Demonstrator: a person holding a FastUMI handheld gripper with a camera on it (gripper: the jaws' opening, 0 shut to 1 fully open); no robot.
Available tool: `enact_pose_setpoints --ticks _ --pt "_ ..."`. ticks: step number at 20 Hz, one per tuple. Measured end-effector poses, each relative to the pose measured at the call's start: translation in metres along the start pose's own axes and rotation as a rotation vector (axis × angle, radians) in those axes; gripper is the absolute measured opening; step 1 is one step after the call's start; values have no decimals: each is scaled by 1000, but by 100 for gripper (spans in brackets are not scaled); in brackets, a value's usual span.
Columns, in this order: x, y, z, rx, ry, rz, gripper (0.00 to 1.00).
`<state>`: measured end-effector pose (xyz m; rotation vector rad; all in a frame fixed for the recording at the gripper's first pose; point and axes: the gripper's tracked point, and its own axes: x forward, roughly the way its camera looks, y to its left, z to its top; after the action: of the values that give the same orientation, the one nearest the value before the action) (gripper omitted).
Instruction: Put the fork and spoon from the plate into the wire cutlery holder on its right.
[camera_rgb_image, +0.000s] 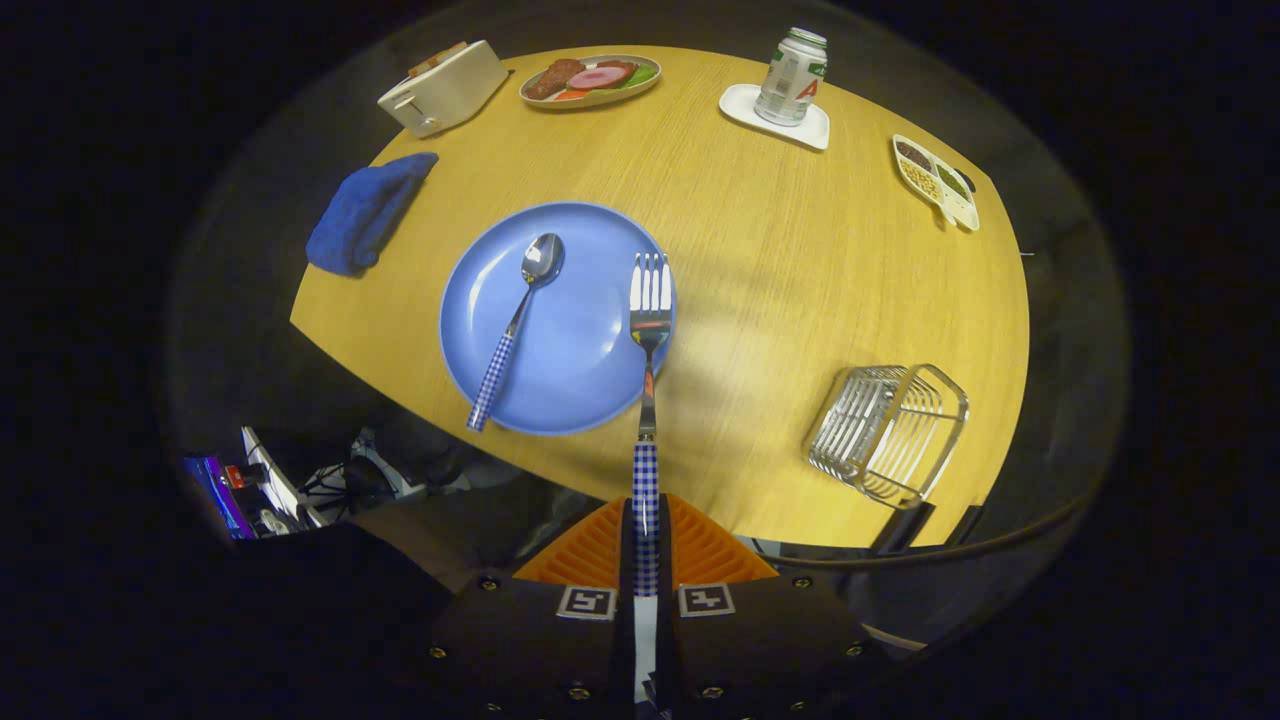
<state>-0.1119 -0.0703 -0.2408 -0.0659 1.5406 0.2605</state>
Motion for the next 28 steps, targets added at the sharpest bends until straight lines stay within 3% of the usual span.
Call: enact_pose_setpoints --ticks 8,18,28 --pt "-61 -101 -64 -20 119 -153 9" --pt "-86 -128 -82 13 108 -156 9" --pt "-70 -148 -89 -28 214 -162 8"
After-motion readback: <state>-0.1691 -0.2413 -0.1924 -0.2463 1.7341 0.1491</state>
